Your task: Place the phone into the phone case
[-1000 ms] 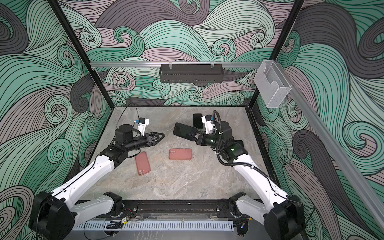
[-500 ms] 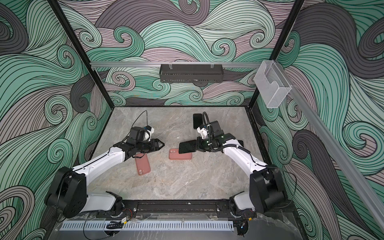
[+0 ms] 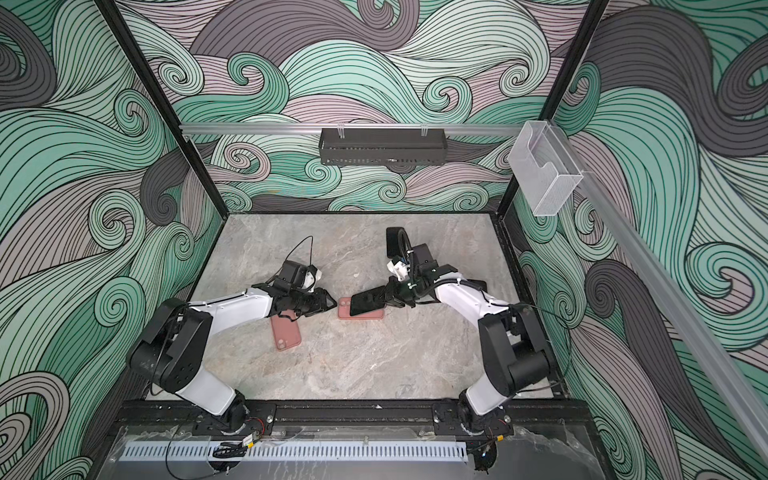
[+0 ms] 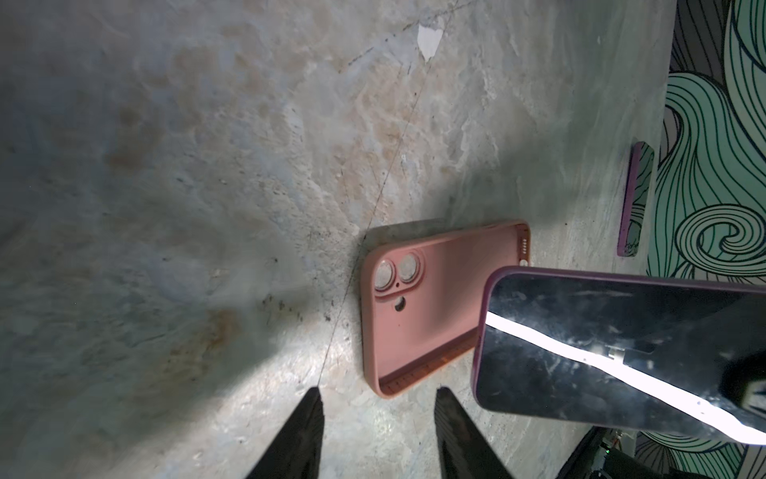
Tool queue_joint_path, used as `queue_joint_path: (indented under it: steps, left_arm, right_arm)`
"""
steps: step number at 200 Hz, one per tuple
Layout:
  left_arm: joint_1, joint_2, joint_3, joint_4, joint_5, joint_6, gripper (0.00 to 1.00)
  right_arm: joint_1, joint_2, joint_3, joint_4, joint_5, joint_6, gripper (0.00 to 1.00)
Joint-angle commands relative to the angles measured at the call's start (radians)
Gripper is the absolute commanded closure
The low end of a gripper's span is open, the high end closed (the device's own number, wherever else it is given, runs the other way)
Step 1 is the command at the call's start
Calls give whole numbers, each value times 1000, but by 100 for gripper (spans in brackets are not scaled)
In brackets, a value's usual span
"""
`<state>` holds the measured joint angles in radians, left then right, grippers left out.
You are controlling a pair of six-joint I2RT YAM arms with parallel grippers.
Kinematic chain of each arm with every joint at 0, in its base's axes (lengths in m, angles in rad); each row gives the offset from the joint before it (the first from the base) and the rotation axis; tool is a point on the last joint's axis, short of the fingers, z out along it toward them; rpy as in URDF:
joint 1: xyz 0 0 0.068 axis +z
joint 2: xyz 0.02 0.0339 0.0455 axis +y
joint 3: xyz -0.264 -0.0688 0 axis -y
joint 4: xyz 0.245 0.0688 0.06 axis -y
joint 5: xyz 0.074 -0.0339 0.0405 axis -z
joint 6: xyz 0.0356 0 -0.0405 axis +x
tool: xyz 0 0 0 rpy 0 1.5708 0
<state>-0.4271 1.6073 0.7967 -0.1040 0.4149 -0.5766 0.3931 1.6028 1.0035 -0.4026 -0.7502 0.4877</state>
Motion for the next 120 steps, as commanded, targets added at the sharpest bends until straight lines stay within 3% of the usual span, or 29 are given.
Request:
queue_joint_path:
  steps: [1, 120]
  left_arm:
    - [-10, 27, 27, 36, 41, -5, 57]
    - [-22, 108, 48, 78, 72, -35, 60]
  right_arm:
    - [-3, 25, 33, 39, -62, 6, 100]
    - [-25, 128, 41, 108, -111, 9, 100]
